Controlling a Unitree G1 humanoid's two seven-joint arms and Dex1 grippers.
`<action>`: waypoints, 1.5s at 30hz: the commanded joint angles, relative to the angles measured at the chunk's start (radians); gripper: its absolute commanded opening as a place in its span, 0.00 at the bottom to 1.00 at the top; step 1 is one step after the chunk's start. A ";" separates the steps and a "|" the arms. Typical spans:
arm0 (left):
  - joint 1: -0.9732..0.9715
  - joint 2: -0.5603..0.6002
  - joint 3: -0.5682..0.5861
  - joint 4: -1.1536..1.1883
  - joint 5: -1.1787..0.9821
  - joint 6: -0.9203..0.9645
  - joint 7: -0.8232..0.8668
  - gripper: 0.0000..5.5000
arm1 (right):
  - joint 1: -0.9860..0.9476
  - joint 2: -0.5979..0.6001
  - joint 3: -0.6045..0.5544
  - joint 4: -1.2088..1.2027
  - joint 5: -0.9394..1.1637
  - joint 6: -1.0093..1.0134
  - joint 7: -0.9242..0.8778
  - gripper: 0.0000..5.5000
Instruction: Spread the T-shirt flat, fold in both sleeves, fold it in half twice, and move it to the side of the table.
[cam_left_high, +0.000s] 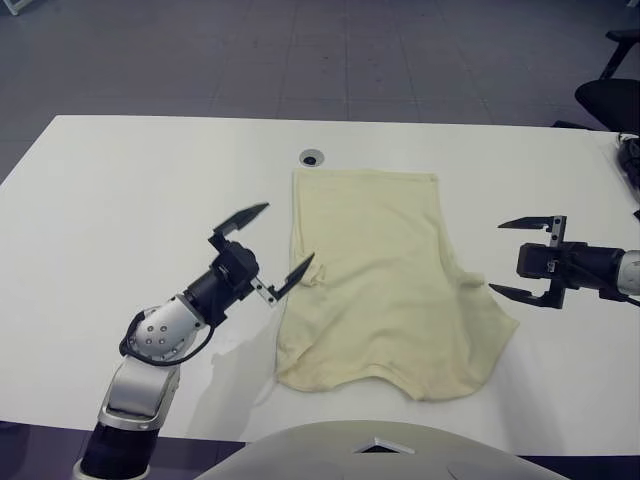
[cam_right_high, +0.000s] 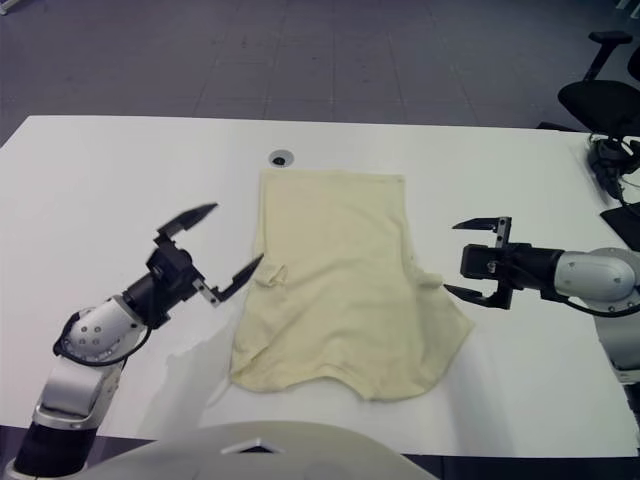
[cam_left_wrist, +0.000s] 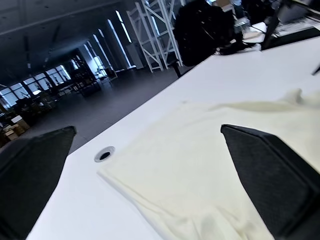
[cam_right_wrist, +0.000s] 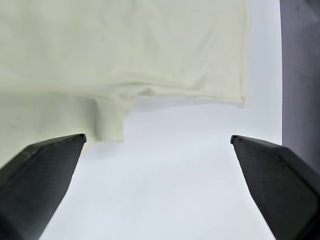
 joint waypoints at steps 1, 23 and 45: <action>-0.043 -0.072 0.028 -0.005 -0.011 0.038 0.083 0.98 | -0.021 -0.057 0.024 0.106 -0.030 -0.067 0.040 0.98; -0.068 -0.096 0.030 0.039 0.067 0.029 0.116 0.98 | 0.064 -0.065 0.087 0.145 -0.029 -0.091 0.158 0.98; -0.062 -0.095 0.032 0.026 0.103 0.025 0.121 0.98 | 0.018 -0.063 0.153 0.158 -0.044 -0.107 0.152 0.30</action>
